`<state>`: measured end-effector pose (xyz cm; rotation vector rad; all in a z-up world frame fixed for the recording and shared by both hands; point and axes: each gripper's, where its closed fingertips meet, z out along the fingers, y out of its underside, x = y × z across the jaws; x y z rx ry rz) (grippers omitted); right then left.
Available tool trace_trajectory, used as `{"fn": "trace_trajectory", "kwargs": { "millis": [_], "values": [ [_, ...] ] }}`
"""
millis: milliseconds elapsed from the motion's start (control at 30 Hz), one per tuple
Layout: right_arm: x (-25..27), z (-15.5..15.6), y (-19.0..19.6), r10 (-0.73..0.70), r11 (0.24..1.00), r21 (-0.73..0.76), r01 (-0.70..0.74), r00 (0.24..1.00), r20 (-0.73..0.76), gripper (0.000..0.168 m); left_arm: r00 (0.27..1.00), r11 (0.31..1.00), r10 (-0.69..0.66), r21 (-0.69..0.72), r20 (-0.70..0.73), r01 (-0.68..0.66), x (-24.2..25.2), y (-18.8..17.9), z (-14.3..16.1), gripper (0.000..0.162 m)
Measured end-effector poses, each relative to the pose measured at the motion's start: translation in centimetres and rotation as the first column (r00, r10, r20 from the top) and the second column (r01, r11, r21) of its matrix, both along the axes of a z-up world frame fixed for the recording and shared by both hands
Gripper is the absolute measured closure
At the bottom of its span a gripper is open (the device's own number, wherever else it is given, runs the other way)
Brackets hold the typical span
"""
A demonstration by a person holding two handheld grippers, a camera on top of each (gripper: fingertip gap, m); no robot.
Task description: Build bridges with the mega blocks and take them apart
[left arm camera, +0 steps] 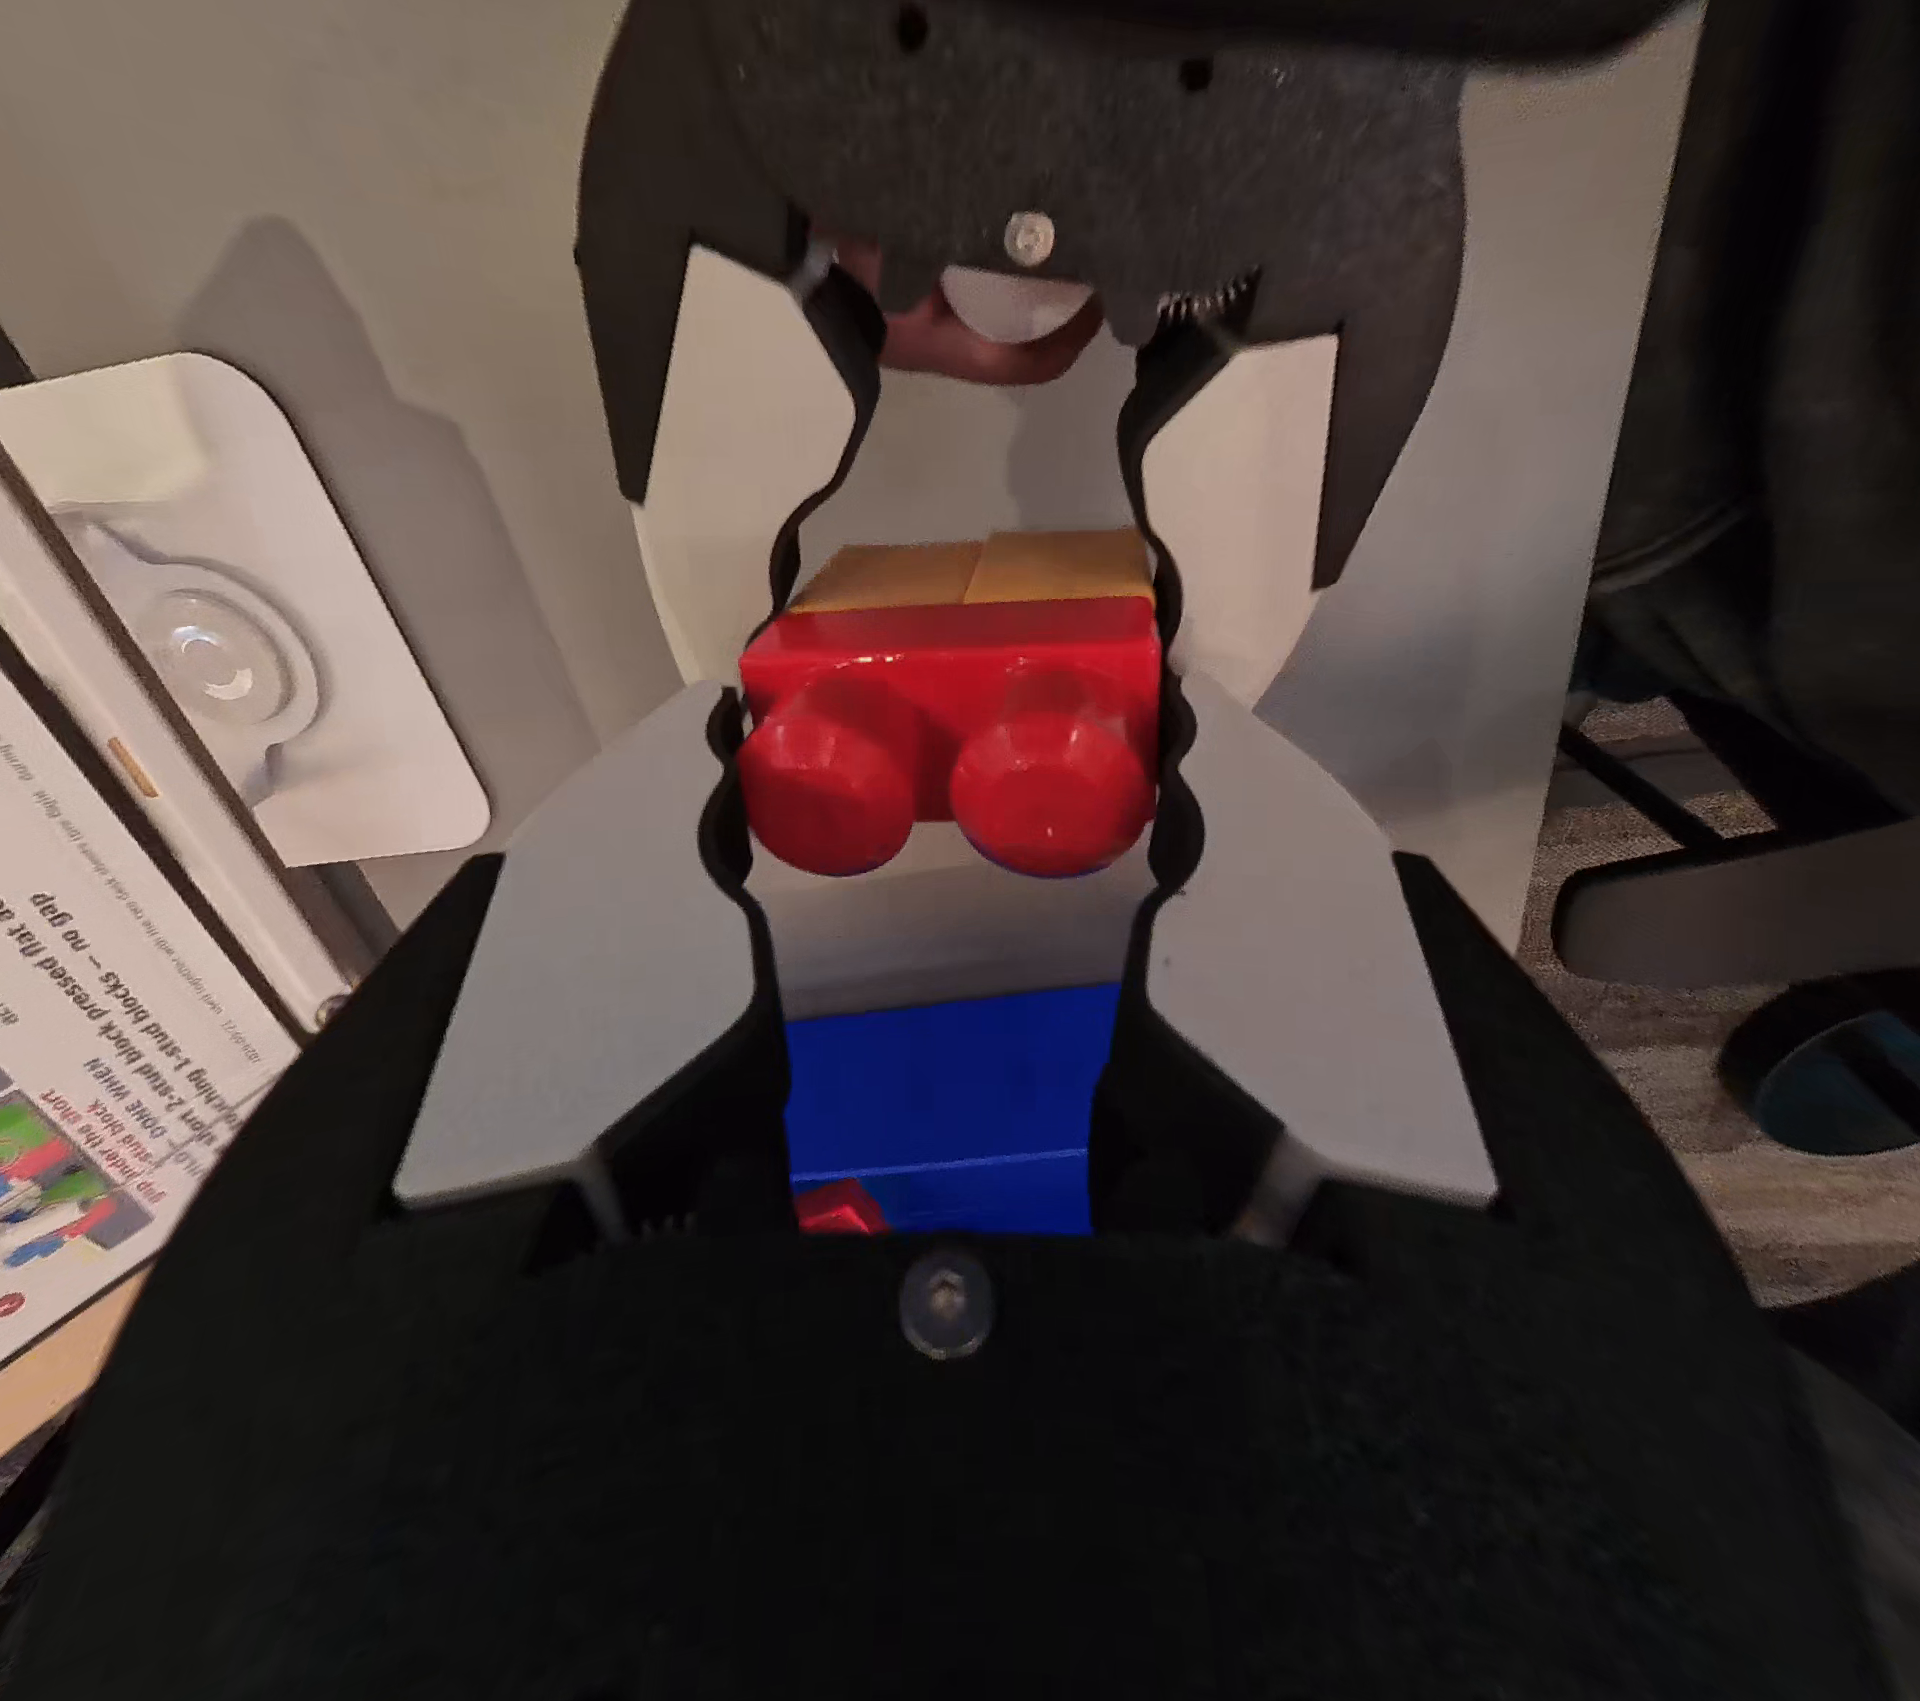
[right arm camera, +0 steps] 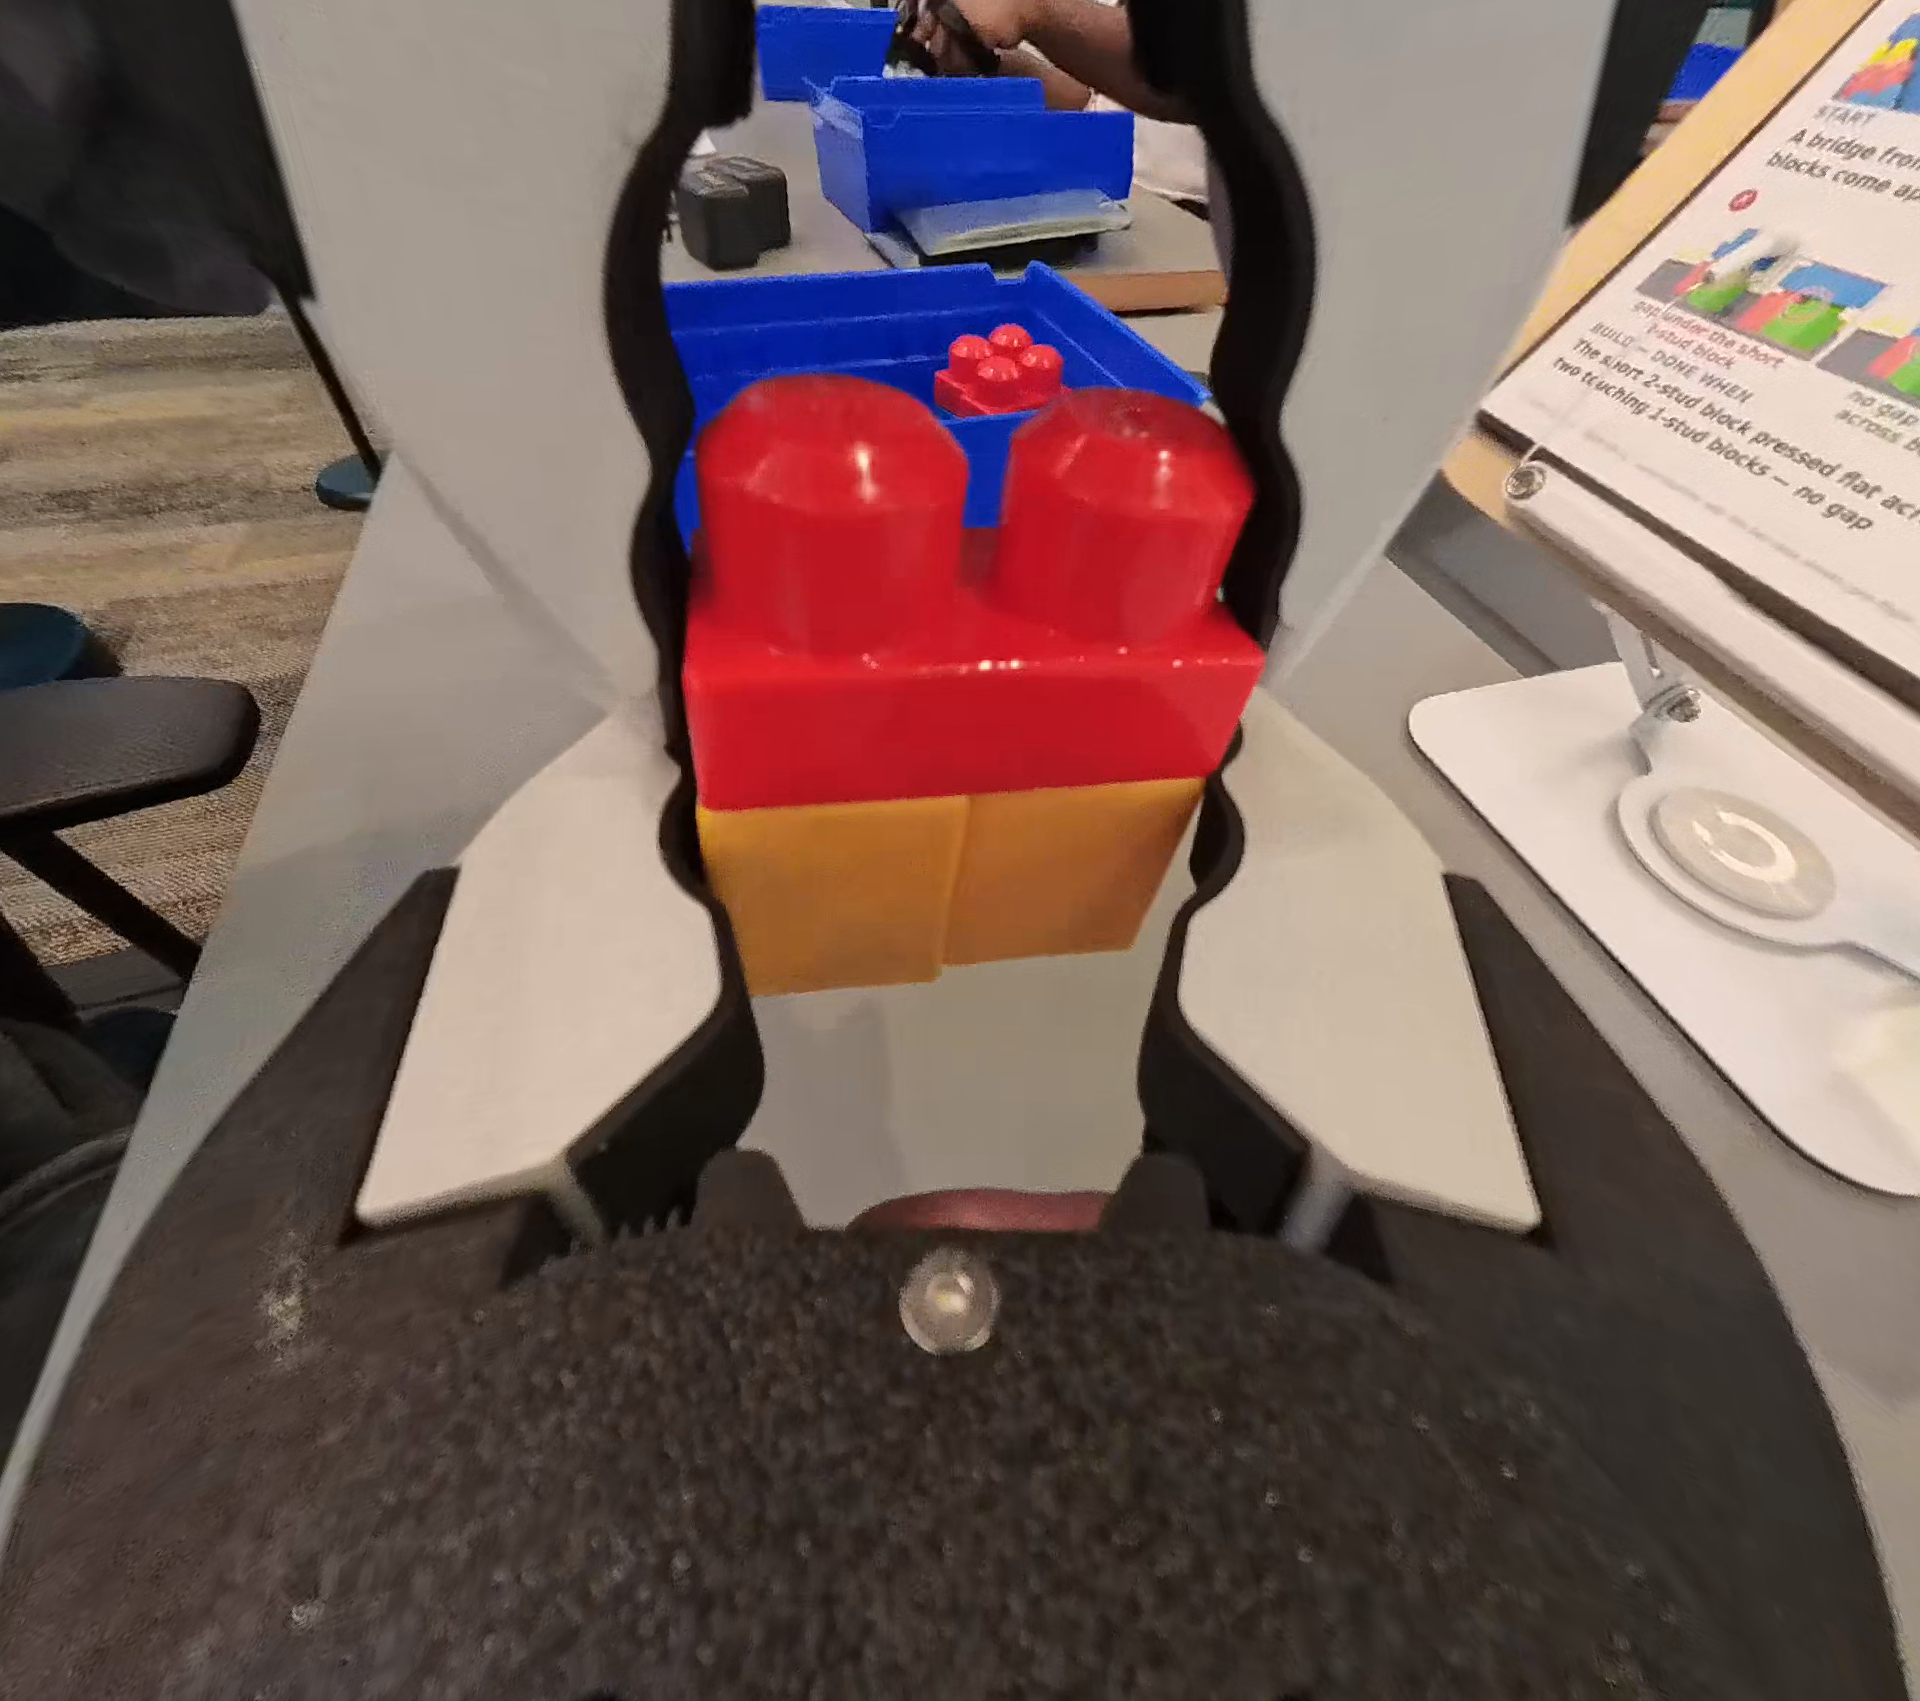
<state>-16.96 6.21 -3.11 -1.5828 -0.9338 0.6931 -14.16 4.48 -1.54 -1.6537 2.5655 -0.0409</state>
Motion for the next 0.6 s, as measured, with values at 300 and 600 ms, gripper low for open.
{"fn": "trace_trajectory", "kwargs": {
  "millis": [300, 600],
  "values": [
    [0.6, -0.3, 0.0, 0.011, 1.0, 0.009, -0.01, 0.998, -0.067, 0.079, 0.998, 1.0, -0.008, -0.029, 0.055, 0.009, 0.7, 0.1, -0.1, 0.087],
    [0.5, -1.5, 0.7, 0.005, 0.999, -0.032, -0.004, 1.0, 0.011, 0.084, 0.998, 1.0, -0.002, -0.019, 0.06, 0.004, 0.1, 1.0, -0.7, 0.087]
  ]
}}
